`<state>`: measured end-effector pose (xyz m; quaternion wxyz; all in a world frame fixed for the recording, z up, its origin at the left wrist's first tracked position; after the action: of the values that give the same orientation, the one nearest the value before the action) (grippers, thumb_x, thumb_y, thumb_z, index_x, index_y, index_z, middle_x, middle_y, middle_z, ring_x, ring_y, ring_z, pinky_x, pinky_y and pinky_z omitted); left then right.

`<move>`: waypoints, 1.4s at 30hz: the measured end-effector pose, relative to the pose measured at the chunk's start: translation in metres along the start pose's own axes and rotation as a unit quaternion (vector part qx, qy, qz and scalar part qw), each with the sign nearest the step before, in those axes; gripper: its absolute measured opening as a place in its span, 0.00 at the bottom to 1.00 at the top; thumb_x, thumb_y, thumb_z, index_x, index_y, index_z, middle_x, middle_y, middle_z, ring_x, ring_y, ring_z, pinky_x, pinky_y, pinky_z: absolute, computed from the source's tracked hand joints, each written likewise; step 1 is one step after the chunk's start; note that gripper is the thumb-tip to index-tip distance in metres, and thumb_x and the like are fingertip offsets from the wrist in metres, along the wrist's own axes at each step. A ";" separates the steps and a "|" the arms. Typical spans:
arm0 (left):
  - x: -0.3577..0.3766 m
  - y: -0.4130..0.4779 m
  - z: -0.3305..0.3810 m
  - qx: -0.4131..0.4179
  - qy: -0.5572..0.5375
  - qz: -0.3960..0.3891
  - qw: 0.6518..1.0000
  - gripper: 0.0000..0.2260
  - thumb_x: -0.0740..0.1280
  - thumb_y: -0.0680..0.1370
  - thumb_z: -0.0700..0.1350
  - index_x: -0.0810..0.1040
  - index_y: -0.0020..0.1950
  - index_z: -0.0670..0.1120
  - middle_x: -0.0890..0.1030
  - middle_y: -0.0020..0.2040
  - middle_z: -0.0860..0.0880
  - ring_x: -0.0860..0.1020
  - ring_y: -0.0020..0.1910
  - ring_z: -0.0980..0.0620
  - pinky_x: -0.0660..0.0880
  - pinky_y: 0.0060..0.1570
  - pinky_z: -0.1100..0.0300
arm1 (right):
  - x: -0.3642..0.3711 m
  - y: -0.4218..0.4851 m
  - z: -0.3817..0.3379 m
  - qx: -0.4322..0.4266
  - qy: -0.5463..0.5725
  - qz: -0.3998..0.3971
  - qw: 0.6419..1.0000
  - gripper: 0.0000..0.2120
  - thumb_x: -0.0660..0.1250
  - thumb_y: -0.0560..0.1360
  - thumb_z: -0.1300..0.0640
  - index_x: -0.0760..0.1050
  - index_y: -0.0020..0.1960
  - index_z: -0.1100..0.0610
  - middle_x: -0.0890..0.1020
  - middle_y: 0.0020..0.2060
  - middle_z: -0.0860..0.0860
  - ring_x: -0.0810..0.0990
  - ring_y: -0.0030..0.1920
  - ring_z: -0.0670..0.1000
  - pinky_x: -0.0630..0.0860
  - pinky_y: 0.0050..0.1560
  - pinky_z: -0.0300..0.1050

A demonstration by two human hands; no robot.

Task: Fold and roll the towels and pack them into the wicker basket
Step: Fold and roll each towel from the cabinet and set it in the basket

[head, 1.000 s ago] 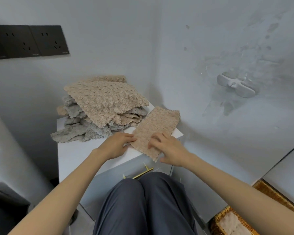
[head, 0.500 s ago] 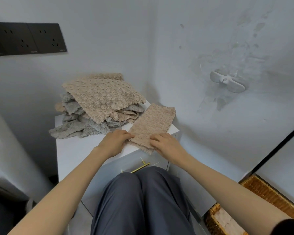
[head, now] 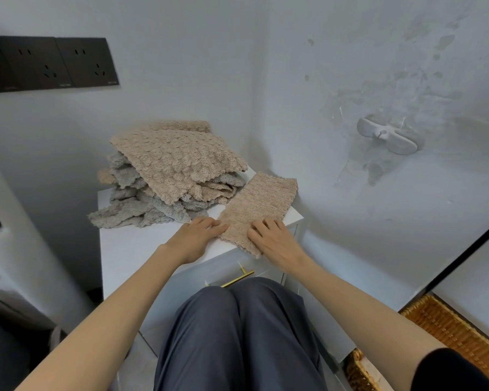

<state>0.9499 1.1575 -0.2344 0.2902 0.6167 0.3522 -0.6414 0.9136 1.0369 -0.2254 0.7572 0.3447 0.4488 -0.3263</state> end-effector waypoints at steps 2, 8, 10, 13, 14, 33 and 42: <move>-0.001 0.001 0.001 0.000 -0.023 0.007 1.000 0.27 0.53 0.82 0.38 0.52 0.78 0.56 0.61 0.74 0.51 0.58 0.71 0.49 0.66 0.63 0.52 | -0.008 -0.001 0.003 -0.010 0.058 0.021 0.998 0.14 0.59 0.72 0.68 0.71 0.57 0.59 0.74 0.58 0.56 0.74 0.52 0.57 0.71 0.53 0.51; -0.009 0.004 0.004 -0.010 -0.158 0.031 0.987 0.26 0.61 0.77 0.41 0.64 0.75 0.53 0.70 0.64 0.51 0.65 0.64 0.49 0.65 0.61 0.58 | -0.021 -0.016 0.036 0.081 0.348 0.023 0.934 0.04 0.59 0.80 0.57 0.66 0.47 0.56 0.73 0.39 0.48 0.70 0.38 0.48 0.62 0.35 0.41; -0.014 0.005 0.010 0.001 -0.154 0.056 0.987 0.23 0.63 0.77 0.43 0.68 0.72 0.51 0.72 0.62 0.51 0.66 0.61 0.50 0.64 0.60 0.58 | -0.023 -0.024 0.049 0.113 0.385 0.025 0.915 0.06 0.58 0.81 0.56 0.63 0.45 0.52 0.70 0.36 0.43 0.68 0.34 0.42 0.62 0.32 0.38; -0.023 0.005 0.021 0.014 -0.166 0.111 0.980 0.16 0.64 0.77 0.44 0.75 0.65 0.52 0.75 0.56 0.50 0.69 0.56 0.50 0.65 0.55 0.60 | -0.025 -0.037 0.067 0.153 0.381 0.046 0.911 0.07 0.60 0.79 0.59 0.62 0.46 0.50 0.69 0.36 0.42 0.68 0.36 0.41 0.62 0.32 0.39; -0.025 0.005 0.025 0.017 -0.166 0.131 0.977 0.15 0.64 0.77 0.45 0.76 0.63 0.52 0.76 0.56 0.51 0.70 0.56 0.50 0.66 0.55 0.60 | -0.023 -0.043 0.075 0.172 0.386 0.051 0.905 0.08 0.60 0.78 0.61 0.63 0.47 0.50 0.71 0.37 0.44 0.68 0.37 0.43 0.62 0.34 0.40; -0.010 0.035 0.014 -0.136 -0.315 0.129 0.930 0.20 0.62 0.79 0.57 0.77 0.31 0.46 0.81 0.43 0.47 0.74 0.56 0.42 0.71 0.57 0.48 | 0.040 -0.083 0.106 0.433 0.585 0.009 0.686 0.15 0.59 0.77 0.58 0.62 0.32 0.57 0.65 0.32 0.50 0.64 0.35 0.50 0.63 0.41 0.43; -0.006 0.033 0.007 -0.222 -0.309 0.151 0.912 0.24 0.65 0.75 0.57 0.67 0.22 0.49 0.72 0.26 0.52 0.71 0.52 0.40 0.65 0.52 0.49 | 0.060 -0.090 0.099 0.506 0.609 -0.005 0.611 0.08 0.65 0.74 0.58 0.76 0.42 0.62 0.83 0.39 0.57 0.84 0.38 0.52 0.82 0.45 0.48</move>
<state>0.9722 1.1320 -0.2313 0.6075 0.3531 0.2803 -0.6540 0.9093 0.8956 -0.2645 0.0134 0.7901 0.5717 -0.2209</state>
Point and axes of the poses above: each hand's wrist, its own y-axis towards the middle knuckle, its own x-axis out of the palm, z = x × y, the point moved 10 cm from there along y, towards the middle knuckle
